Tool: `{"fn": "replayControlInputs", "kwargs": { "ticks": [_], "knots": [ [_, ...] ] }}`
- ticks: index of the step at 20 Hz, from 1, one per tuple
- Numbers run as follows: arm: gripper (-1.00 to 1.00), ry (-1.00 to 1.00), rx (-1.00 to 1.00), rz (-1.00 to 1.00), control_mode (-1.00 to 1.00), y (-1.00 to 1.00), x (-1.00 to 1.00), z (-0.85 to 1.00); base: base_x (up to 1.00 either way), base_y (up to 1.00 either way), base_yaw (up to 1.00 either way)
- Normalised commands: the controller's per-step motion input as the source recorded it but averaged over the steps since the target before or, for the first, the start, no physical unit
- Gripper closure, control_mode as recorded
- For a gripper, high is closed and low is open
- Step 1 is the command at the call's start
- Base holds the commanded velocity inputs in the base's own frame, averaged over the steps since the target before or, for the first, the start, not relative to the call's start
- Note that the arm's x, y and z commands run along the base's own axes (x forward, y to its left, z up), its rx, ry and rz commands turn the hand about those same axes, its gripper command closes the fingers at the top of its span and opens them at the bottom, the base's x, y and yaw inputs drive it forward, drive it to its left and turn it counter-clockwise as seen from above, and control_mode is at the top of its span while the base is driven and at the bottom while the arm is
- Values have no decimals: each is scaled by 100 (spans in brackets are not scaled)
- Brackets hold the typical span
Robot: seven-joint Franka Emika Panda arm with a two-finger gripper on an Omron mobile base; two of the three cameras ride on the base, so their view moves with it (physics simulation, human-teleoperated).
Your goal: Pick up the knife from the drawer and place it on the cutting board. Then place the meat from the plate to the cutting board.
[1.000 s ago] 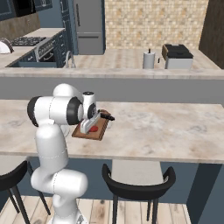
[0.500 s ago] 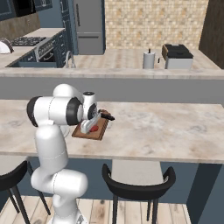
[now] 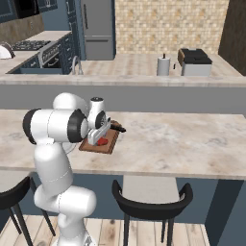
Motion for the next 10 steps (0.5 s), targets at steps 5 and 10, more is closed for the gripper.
{"fn": "replayControlInputs", "kwargs": {
  "ticks": [5,10],
  "knots": [
    [-100,-5,0,0,-100,0,-26,57,0,0,0],
    [-100,-8,0,0,-100,0,-39,58,0,0,0]
  ]
}}
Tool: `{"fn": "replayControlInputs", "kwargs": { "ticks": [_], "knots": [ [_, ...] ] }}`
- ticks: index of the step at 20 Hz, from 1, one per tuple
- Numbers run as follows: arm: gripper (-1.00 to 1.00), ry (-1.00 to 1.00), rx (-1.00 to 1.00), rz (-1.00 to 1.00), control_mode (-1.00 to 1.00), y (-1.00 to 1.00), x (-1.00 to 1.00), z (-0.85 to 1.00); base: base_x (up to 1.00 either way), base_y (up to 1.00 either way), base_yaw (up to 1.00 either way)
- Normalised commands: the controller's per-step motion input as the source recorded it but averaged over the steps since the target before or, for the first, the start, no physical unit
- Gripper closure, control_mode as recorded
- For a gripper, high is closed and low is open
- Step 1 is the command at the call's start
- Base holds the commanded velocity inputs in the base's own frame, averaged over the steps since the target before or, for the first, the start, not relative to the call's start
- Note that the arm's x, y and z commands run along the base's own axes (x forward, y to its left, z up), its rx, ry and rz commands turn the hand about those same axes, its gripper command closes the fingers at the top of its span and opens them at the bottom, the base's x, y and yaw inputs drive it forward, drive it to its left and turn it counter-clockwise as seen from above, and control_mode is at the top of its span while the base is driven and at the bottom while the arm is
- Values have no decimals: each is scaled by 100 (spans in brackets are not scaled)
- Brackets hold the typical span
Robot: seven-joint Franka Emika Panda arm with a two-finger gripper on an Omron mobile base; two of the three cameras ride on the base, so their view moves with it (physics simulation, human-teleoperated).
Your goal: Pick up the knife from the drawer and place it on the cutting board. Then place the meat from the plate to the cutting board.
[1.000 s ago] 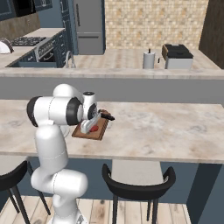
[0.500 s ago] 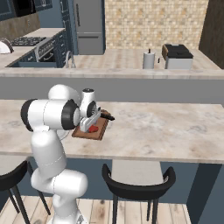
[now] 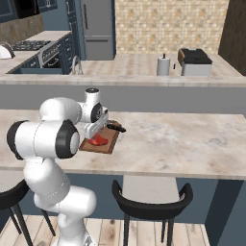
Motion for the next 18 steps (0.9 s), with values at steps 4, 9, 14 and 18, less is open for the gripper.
{"fn": "replayControlInputs", "kwargs": {
  "ticks": [4,9,14,18],
  "knots": [
    [-100,-13,0,0,-100,0,-59,65,0,0,0],
    [-100,-12,0,-1,-100,0,-78,67,0,0,0],
    [-100,-15,0,-2,-100,0,-88,67,0,0,0],
    [-100,-15,0,-1,-100,0,-86,68,0,0,0]
  ]
}}
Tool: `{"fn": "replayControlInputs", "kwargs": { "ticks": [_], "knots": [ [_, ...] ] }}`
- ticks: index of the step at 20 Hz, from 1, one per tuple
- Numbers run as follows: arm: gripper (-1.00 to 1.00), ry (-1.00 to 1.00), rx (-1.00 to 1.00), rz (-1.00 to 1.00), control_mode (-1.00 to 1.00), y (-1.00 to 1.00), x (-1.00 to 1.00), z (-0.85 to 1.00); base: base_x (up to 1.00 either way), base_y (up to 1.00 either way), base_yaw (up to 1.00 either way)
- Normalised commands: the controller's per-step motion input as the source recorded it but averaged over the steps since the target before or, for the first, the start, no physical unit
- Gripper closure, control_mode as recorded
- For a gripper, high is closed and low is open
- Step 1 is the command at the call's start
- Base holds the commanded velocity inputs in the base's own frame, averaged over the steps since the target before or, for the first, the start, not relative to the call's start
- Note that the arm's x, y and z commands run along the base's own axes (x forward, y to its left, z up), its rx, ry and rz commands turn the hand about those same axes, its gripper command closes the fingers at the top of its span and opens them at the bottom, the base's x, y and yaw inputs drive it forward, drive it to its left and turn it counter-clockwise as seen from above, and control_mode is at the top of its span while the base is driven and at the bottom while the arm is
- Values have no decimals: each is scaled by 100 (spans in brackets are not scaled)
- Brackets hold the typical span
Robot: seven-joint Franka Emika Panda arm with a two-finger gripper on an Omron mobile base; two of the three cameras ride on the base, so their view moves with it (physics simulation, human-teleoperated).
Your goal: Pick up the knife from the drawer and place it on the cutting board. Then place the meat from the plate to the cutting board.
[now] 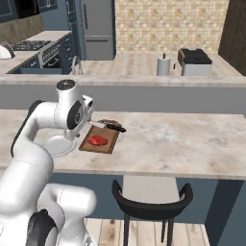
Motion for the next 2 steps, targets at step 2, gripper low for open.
{"fn": "replayControlInputs", "kwargs": {
  "ticks": [2],
  "knots": [
    [-100,-15,-1,-1,-100,0,-83,64,0,0,0]
  ]
}}
